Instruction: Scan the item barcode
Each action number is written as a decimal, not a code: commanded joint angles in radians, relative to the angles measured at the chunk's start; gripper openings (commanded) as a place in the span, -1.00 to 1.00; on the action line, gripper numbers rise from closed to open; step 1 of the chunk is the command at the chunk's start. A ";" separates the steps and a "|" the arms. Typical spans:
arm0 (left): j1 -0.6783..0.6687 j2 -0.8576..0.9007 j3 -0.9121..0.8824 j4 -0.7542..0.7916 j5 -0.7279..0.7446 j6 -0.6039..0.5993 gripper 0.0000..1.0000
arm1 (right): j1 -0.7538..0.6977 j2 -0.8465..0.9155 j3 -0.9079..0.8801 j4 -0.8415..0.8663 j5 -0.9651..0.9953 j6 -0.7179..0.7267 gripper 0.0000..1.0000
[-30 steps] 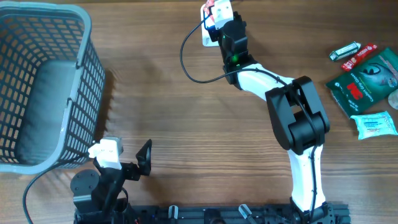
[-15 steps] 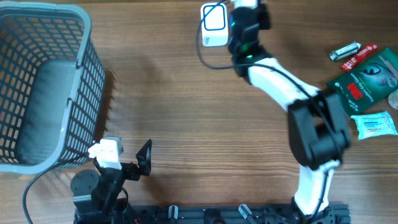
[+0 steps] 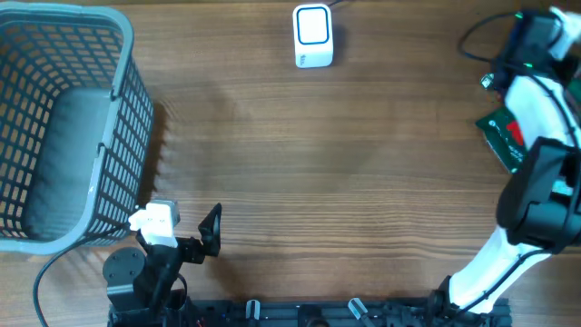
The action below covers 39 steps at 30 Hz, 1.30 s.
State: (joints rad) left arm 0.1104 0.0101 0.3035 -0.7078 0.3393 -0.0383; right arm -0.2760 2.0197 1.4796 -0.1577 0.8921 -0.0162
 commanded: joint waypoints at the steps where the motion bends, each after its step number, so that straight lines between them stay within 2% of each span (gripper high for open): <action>1: 0.005 -0.003 -0.004 0.003 0.008 0.016 1.00 | -0.091 0.068 -0.001 -0.047 -0.309 0.208 -0.91; 5: 0.005 -0.003 -0.004 0.003 0.008 0.016 1.00 | -0.146 0.117 -0.001 -0.071 -0.440 0.206 -0.88; 6: 0.005 -0.003 -0.004 0.003 0.008 0.016 1.00 | -0.151 0.117 -0.001 -0.080 -0.465 0.202 -0.26; 7: 0.005 -0.003 -0.004 0.003 0.008 0.016 1.00 | -0.153 0.108 0.000 -0.083 -0.488 0.200 0.14; 9: 0.005 -0.003 -0.004 0.003 0.008 0.016 1.00 | -0.151 0.068 0.013 -0.098 -0.562 0.200 0.61; 10: 0.005 -0.003 -0.004 0.003 0.008 0.016 1.00 | -0.145 0.028 0.014 -0.104 -0.620 0.201 1.00; 14: 0.005 -0.003 -0.004 0.003 0.008 0.016 1.00 | -0.135 -0.162 0.014 -0.116 -0.793 0.216 0.99; 16: 0.005 -0.003 -0.004 0.003 0.008 0.016 1.00 | -0.130 -0.291 0.014 -0.139 -0.863 0.274 1.00; 20: 0.005 -0.003 -0.004 0.003 0.008 0.016 1.00 | -0.119 -0.534 0.014 -0.219 -1.100 0.312 1.00; 21: 0.005 -0.003 -0.004 0.003 0.008 0.016 1.00 | -0.119 -0.643 0.014 -0.246 -1.225 0.315 1.00; 24: 0.005 -0.003 -0.004 0.003 0.008 0.016 1.00 | -0.120 -0.777 0.014 -0.279 -1.307 0.314 1.00; 25: 0.005 -0.003 -0.004 0.003 0.008 0.016 1.00 | -0.119 -0.873 0.014 -0.305 -1.337 0.314 0.99; 33: 0.005 -0.003 -0.004 0.003 0.008 0.016 1.00 | -0.119 -1.282 0.014 -0.575 -1.345 0.314 0.99; 37: 0.005 -0.003 -0.004 0.003 0.008 0.016 1.00 | -0.120 -1.392 0.014 -0.780 -1.333 0.304 1.00; 39: 0.005 -0.003 -0.004 0.003 0.008 0.016 1.00 | -0.120 -1.410 0.014 -0.853 -1.250 0.280 1.00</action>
State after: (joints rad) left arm 0.1104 0.0097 0.3035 -0.7067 0.3393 -0.0387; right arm -0.3996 0.6365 1.5005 -0.9424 -0.4343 0.2897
